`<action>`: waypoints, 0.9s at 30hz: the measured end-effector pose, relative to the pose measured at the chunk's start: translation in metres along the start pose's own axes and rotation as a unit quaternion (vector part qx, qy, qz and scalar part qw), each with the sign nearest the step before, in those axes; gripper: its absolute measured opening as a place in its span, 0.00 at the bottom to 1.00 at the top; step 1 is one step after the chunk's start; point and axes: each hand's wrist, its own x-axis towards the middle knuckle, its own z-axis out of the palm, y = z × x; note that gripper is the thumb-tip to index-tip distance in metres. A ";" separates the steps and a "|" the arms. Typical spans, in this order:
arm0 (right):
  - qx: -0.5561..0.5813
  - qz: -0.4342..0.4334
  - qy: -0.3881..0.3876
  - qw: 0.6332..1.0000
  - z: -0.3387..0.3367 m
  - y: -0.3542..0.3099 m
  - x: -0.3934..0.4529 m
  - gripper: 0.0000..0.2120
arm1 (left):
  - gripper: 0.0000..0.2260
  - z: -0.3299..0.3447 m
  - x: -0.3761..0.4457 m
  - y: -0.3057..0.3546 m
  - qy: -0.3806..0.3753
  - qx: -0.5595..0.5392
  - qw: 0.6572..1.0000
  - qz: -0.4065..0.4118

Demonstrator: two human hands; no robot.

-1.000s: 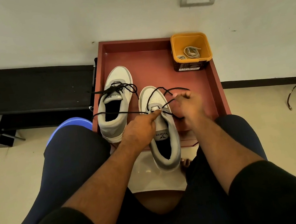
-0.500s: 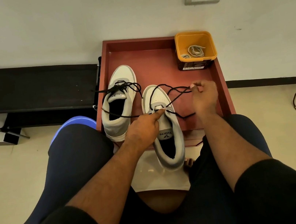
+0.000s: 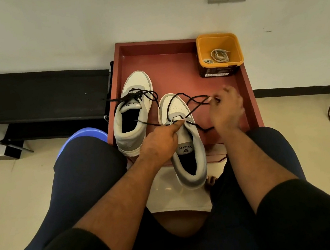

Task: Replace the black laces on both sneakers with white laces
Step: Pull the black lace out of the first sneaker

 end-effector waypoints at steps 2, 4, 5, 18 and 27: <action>0.036 0.076 0.036 0.996 -0.008 0.005 0.006 0.09 | 0.23 -0.001 0.000 0.002 0.003 0.014 1.000 0.001; -0.039 0.047 -0.007 0.998 -0.010 0.005 0.005 0.14 | 0.23 -0.003 0.000 0.003 0.002 0.027 1.000 -0.001; -0.084 0.003 -0.044 0.996 -0.009 0.004 0.002 0.19 | 0.23 -0.003 0.001 0.003 0.001 0.031 1.000 -0.002; -0.063 -0.079 -0.021 0.995 0.005 -0.001 -0.003 0.10 | 0.23 -0.002 0.002 -0.001 0.004 0.035 0.999 0.001; -0.057 0.001 0.008 0.998 -0.021 -0.002 -0.004 0.28 | 0.24 0.008 0.007 -0.007 0.079 -0.154 0.984 -0.034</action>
